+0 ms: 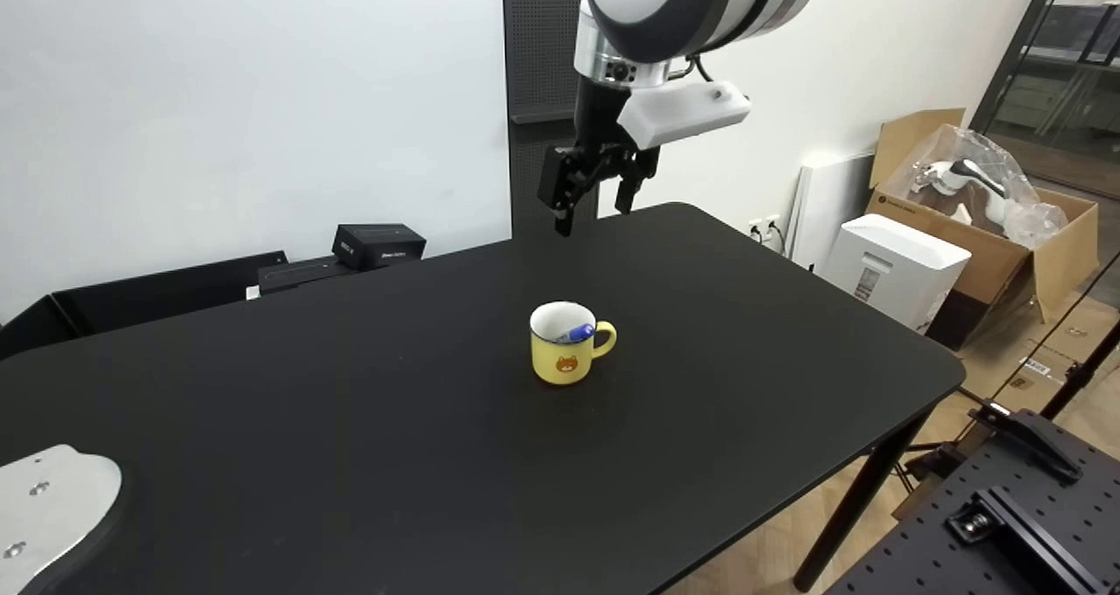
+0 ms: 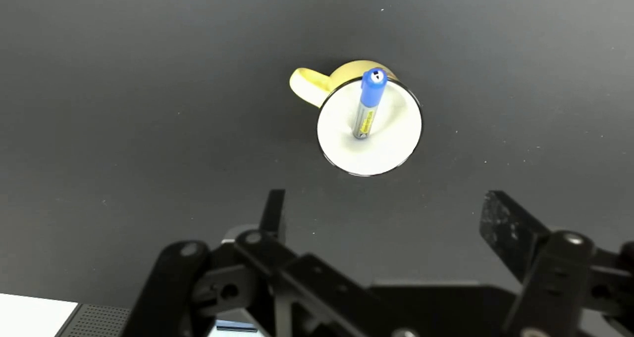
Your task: Remove the marker from the mug cup and place it on the table
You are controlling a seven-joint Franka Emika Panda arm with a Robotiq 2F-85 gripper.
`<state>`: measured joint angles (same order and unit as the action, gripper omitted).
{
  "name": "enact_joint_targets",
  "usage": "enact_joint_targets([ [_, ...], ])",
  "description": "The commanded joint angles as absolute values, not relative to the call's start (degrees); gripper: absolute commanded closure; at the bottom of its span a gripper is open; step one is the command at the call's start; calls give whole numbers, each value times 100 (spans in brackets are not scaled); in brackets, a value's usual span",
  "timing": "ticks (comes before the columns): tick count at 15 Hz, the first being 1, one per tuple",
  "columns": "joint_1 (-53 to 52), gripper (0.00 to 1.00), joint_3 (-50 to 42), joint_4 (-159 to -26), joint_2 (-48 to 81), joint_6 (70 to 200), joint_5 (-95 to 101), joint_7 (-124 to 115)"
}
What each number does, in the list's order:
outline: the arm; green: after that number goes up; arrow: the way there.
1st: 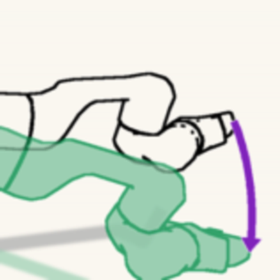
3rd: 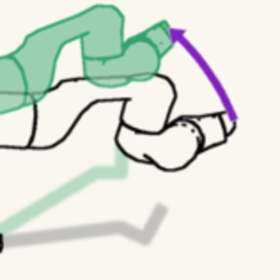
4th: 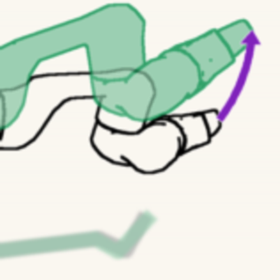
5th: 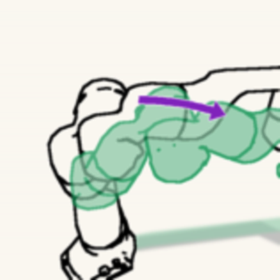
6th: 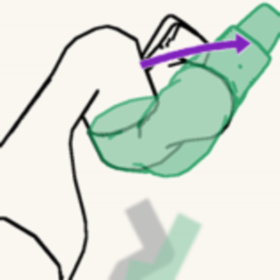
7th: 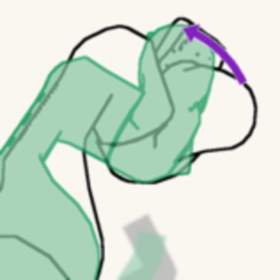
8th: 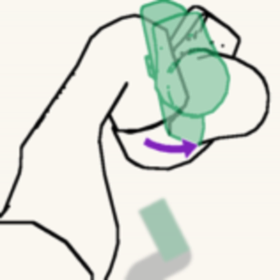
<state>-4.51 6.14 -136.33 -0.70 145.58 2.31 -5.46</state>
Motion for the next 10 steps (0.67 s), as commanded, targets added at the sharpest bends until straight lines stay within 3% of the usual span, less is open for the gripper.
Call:
enact_joint_targets([
  [1,-491,0,589,-13894,86,15048,268,-684],
  [10,-493,0,460,-14158,752,15398,261,-628],
])
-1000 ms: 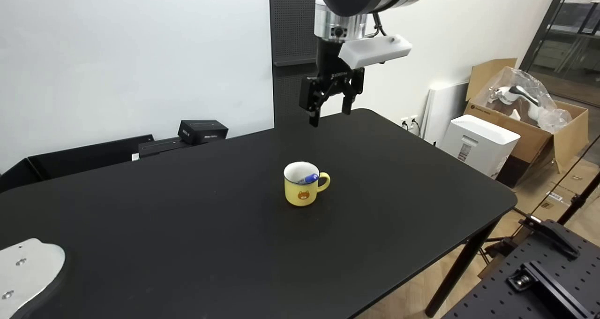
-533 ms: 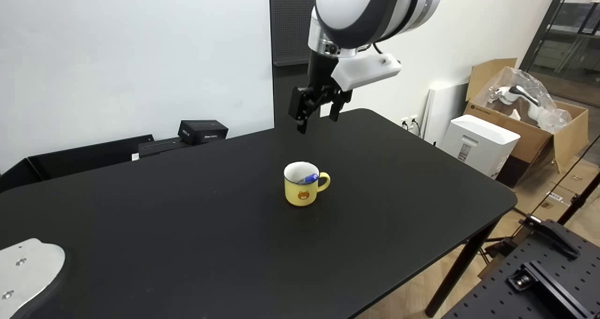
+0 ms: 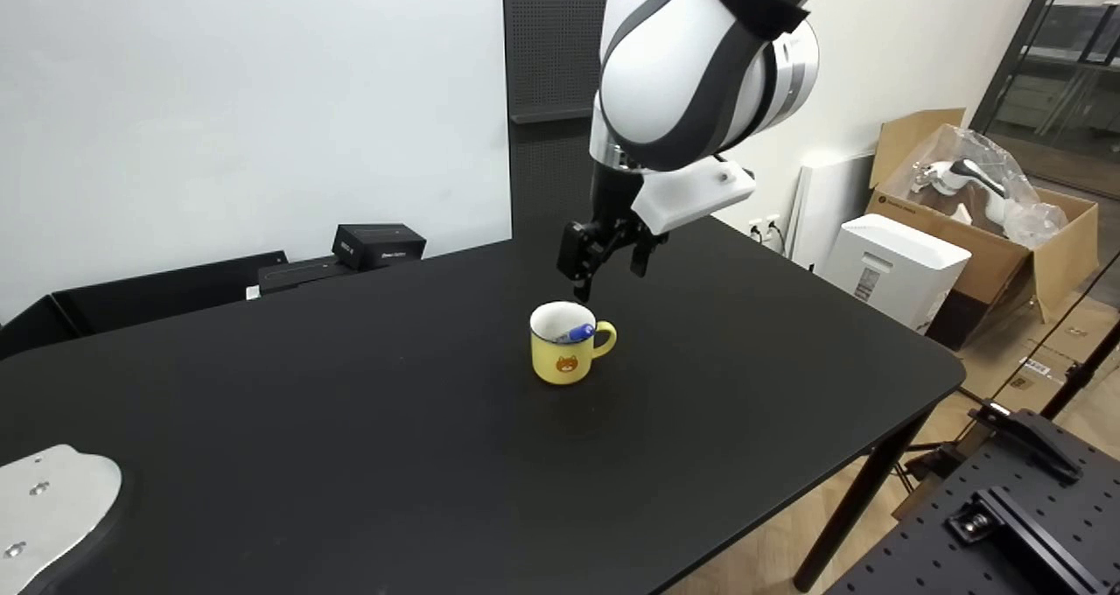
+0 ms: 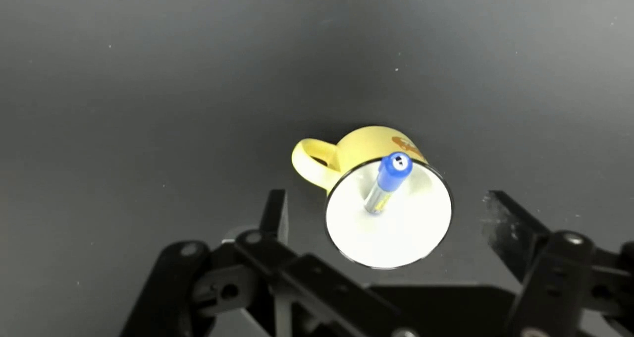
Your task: Remove the marker from the mug cup and place it on the table
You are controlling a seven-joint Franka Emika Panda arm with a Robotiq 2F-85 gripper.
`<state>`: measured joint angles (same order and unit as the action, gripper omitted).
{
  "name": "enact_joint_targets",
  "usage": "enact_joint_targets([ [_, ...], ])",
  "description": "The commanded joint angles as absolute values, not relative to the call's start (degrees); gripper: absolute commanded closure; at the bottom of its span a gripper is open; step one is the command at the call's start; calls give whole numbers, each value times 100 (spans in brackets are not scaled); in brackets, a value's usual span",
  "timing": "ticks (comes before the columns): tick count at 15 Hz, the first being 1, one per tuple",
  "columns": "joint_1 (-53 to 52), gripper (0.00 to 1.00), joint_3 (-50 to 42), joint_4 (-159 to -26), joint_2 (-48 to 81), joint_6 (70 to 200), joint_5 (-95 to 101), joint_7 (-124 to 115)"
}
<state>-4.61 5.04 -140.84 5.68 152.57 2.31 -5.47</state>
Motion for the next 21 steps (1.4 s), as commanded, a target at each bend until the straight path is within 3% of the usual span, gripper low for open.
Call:
enact_joint_targets([
  [1,-504,0,465,-14149,843,15407,238,-609],
  [21,-622,0,438,-13661,1569,15732,253,-539],
])
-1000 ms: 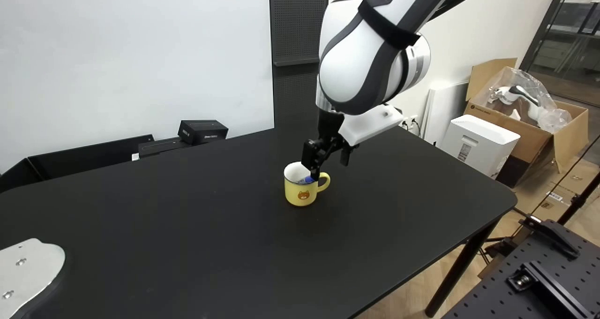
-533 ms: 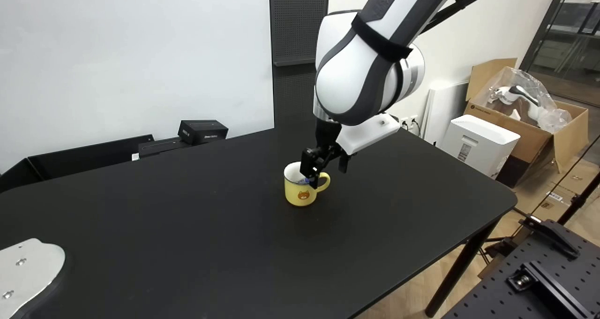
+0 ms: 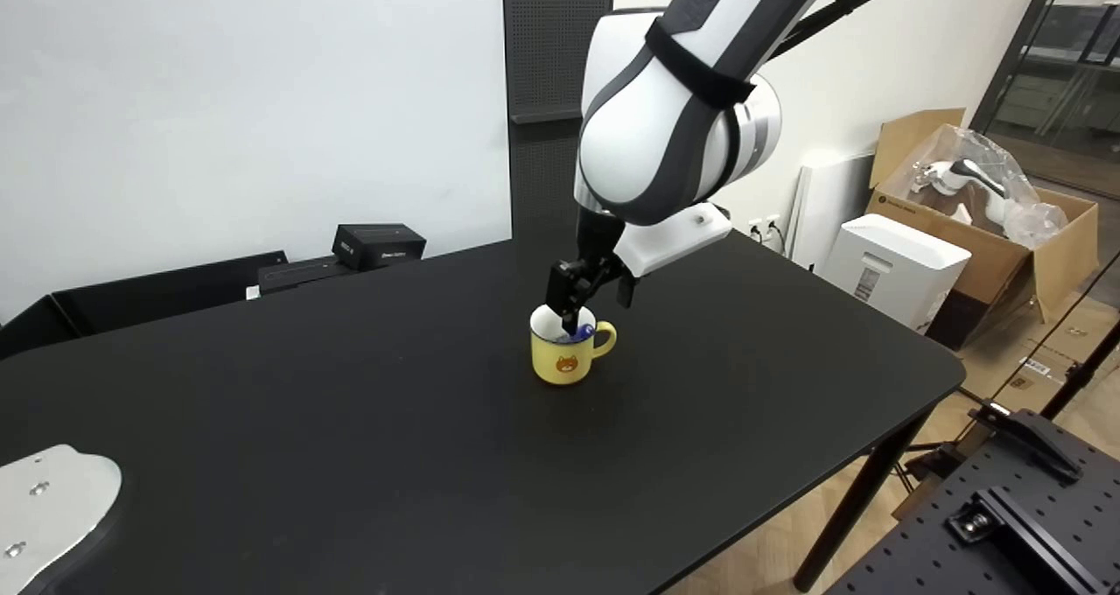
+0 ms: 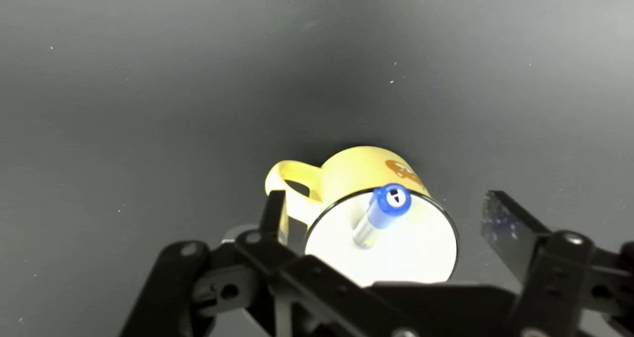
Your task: Remove the marker from the mug cup and place it on the table
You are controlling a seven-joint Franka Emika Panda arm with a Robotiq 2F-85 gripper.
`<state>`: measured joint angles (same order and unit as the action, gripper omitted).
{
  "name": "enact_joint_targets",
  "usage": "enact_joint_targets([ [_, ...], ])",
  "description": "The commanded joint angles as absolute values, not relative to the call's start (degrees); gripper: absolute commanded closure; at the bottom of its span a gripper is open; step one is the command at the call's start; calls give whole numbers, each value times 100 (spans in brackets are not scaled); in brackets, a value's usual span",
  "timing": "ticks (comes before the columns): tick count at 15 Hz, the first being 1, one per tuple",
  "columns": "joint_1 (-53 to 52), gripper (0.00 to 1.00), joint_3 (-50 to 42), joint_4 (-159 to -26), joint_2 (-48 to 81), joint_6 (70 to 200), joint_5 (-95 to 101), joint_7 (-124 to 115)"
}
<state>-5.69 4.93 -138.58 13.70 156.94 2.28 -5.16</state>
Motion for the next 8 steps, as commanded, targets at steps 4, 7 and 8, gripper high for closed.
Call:
enact_joint_targets([
  [4,-639,0,437,-13573,1731,15731,248,-541],
  [7,-655,27,431,-13540,1814,15747,254,-536],
  [8,-656,33,433,-13532,1829,15749,247,-531],
])
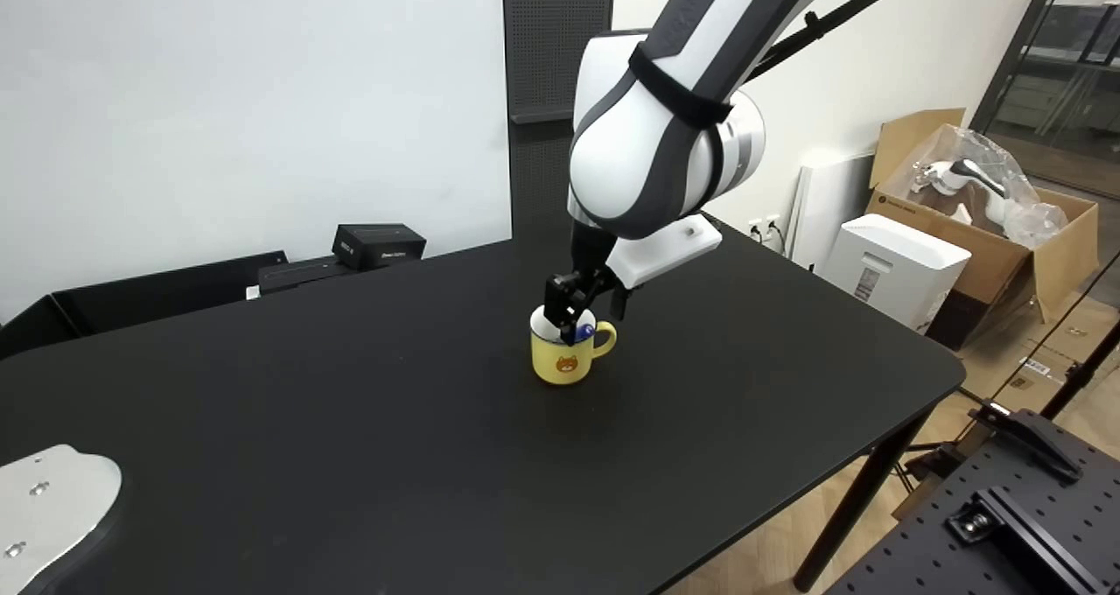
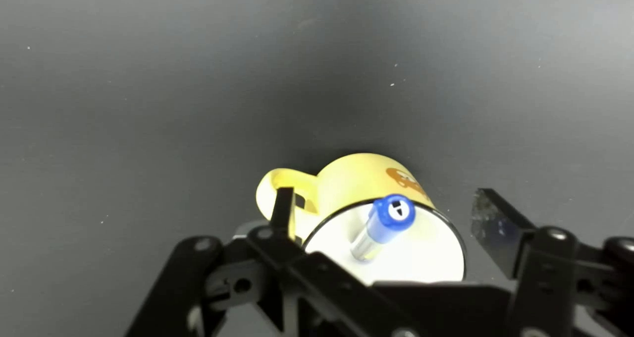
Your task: Remove the marker from the mug cup and place it on the table
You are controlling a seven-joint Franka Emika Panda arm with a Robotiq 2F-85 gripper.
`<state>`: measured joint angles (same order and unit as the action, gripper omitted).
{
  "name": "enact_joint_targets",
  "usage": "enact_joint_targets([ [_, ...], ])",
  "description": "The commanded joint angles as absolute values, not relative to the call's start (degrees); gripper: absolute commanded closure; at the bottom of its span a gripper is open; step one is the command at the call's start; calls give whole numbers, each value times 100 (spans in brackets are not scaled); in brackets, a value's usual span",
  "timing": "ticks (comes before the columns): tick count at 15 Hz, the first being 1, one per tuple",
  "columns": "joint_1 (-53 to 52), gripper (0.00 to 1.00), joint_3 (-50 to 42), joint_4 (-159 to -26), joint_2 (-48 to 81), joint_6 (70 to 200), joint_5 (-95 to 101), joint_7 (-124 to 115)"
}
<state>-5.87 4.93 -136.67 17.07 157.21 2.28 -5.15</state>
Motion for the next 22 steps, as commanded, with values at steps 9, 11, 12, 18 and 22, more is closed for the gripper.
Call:
enact_joint_targets([
  [9,-630,95,464,-13527,1834,15740,186,-478],
  [11,-600,95,515,-13569,1743,15733,129,-405],
  [12,-586,95,541,-13603,1674,15729,101,-351],
  [18,-546,95,805,-13887,887,15755,-183,105],
  [22,-613,95,965,-14096,205,15845,-486,414],
])
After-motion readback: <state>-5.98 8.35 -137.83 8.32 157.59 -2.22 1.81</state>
